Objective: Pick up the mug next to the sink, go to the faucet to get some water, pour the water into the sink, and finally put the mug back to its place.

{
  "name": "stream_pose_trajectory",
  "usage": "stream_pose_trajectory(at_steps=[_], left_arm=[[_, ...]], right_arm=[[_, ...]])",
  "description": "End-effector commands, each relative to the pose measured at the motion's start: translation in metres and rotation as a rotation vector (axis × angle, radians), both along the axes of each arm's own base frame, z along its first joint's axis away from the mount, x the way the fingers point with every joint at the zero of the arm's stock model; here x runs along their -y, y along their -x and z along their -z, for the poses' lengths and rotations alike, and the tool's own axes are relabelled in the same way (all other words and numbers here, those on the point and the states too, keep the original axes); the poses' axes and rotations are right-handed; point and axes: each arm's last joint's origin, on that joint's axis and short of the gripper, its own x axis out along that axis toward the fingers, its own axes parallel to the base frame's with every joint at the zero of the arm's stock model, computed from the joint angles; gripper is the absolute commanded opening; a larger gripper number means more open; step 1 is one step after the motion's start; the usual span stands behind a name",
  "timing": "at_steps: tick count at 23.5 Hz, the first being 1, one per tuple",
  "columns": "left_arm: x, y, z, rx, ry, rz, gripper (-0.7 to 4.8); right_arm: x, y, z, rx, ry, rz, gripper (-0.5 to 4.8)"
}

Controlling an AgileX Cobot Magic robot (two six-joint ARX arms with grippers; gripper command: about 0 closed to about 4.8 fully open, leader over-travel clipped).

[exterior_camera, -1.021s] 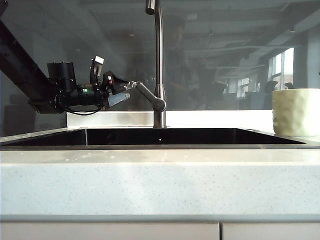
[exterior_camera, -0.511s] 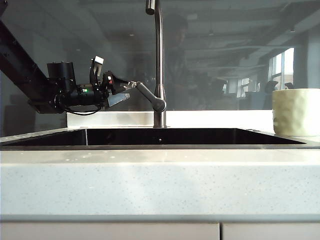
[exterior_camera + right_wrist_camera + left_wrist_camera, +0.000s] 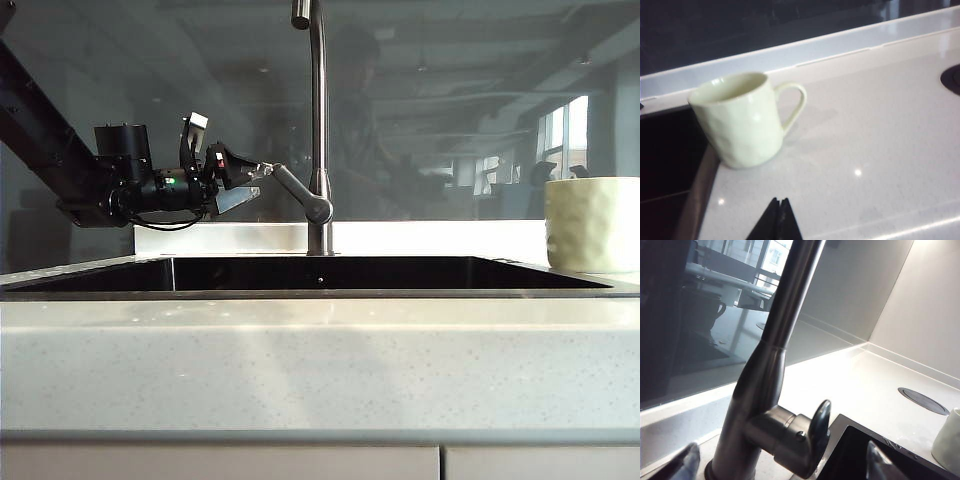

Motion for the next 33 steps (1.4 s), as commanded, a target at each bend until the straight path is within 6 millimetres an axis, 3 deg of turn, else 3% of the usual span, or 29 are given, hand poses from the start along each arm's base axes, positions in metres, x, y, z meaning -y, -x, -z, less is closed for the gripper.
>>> stream_pose_trajectory(at_steps=[1,7,11,33], left_arm=[[-0.0010,0.0008,-0.0063,0.025,0.002,-0.004,4.26],[-0.0010,0.0007,-0.0061,0.024,0.003,-0.005,4.26],[-0.0010,0.0007,-0.0059,0.024,0.002,-0.002,4.26],[-0.0010,0.0007,-0.0059,0.024,0.002,-0.002,4.27]], right_arm=[[-0.0006,0.0025,0.0035,-0.016,0.031,-0.007,-0.05],[-0.0008,0.0094,-0.0014,0.034,0.137,-0.008,-0.06],[-0.0045,0.0089,-0.0011,0.033,0.183,-0.138,-0.06],[-0.0060,0.0089,-0.0020,0.045,0.188,-0.188,-0.05]])
